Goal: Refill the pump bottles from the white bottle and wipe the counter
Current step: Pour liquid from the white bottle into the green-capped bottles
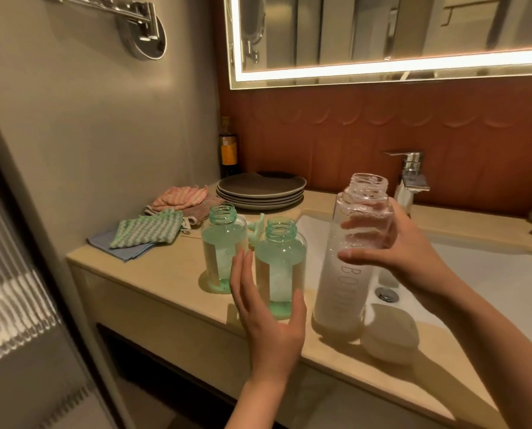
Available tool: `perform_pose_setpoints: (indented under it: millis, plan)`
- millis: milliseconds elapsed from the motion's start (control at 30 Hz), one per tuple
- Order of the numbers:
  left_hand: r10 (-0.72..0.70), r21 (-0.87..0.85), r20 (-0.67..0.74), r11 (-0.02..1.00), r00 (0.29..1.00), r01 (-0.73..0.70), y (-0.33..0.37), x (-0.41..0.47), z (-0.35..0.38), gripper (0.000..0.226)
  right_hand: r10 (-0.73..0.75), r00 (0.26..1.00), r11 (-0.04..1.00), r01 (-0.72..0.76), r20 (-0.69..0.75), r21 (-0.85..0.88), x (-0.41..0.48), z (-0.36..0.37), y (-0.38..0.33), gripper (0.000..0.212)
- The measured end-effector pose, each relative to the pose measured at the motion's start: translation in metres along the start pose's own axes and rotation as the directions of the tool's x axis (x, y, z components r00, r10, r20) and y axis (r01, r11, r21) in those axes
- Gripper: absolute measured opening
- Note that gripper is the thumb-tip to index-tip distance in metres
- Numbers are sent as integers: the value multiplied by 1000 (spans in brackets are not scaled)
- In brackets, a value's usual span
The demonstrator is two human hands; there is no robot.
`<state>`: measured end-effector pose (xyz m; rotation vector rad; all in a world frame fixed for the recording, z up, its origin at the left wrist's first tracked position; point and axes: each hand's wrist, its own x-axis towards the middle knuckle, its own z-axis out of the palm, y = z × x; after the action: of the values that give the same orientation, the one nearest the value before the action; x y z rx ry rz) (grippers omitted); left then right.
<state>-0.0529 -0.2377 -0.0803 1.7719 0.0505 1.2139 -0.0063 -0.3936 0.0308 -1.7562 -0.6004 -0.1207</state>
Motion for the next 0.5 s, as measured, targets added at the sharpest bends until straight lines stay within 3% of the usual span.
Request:
perform_pose_setpoints:
  millis: [100,200,333,500]
  plan:
    - [49,-144,3,988,999,-48,11,-9,-2,71,-2,1000,1000,2,13,-5,-5,2,5,92]
    - [87,-229,128,972,988,-56,27,-13,-3,72,-18,999,999,19,28,-30,-8,7,8,89]
    - [18,-194,336,980,942,50,39,-14,1,83,-46,998,997,48,34,-52,-10,10,10,81]
    - [-108,-70,427,986,898,152,39,-16,11,105,-60,997,991,66,51,-119,-14,18,15,68]
